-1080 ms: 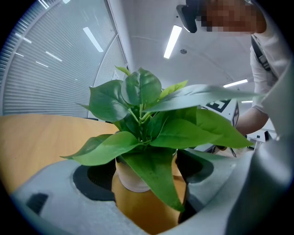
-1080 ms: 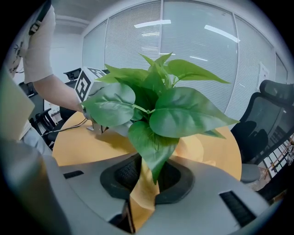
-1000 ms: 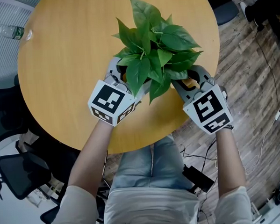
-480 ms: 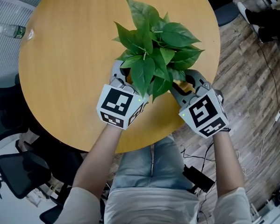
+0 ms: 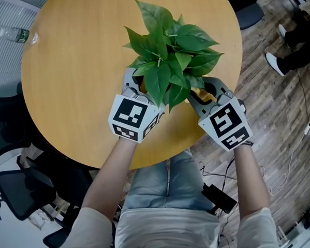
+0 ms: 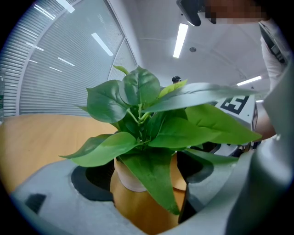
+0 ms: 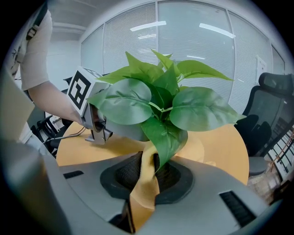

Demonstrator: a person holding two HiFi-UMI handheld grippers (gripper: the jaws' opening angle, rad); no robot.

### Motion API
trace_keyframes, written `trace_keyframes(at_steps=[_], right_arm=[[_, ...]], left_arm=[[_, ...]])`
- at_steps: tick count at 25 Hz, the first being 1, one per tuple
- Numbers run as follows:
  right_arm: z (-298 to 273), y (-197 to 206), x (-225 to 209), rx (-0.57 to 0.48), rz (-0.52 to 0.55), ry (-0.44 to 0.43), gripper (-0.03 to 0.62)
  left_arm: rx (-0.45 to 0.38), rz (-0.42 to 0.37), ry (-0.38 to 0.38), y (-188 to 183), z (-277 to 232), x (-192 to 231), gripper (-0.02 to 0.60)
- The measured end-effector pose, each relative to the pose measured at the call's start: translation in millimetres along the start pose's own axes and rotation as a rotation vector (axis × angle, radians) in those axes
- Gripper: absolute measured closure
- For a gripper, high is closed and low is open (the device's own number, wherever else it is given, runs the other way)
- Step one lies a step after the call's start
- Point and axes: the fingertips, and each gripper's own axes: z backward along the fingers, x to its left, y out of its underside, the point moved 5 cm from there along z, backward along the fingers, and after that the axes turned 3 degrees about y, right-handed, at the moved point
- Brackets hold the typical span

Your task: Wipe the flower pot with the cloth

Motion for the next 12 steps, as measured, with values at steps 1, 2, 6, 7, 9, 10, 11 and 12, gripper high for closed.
trace_keyframes(at_steps=[1,2,6,7,9,10,11,12], right_arm=[[1.4,1.2,-0.7,-0.004,-0.018,0.004,0.526],[3.0,2.5,-1.6,-0.008,-0.033,0.009,0.528],[9.3,7.2,-5.6,-0.025,-0.086,0.031,0.528],[10.9,8.6,-5.7,-0.027,-0.098,0.035,0.528],[14.5,12.7,-4.9,-0.026,-0.114,0.04,0.528],[16.4,15.0,-4.5,-0.023,-0.121,0.043,0.528],[18.2,17.0,-4.2,-0.022,-0.129,0.045,0.526],[20.0,18.7,-3.5,-0.023,-0.141,0.045,0.528]], left_arm=[[-0.001,-0.001,0.0,-0.3,-0.1,-0.4,0.153],[-0.001,-0.002,0.0,-0.6,-0.2,-0.8,0.153],[0.014,-0.009,0.002,0.1,2.4,-0.5,0.153],[0.018,-0.008,0.002,0.8,4.1,-0.7,0.153],[0.027,-0.004,0.002,2.6,8.2,-2.4,0.153],[0.031,-0.003,0.0,3.2,10.4,-3.5,0.153],[0.034,-0.001,-0.004,3.5,13.1,-4.3,0.153],[0.038,0.0,-0.008,3.8,16.3,-4.9,0.153]])
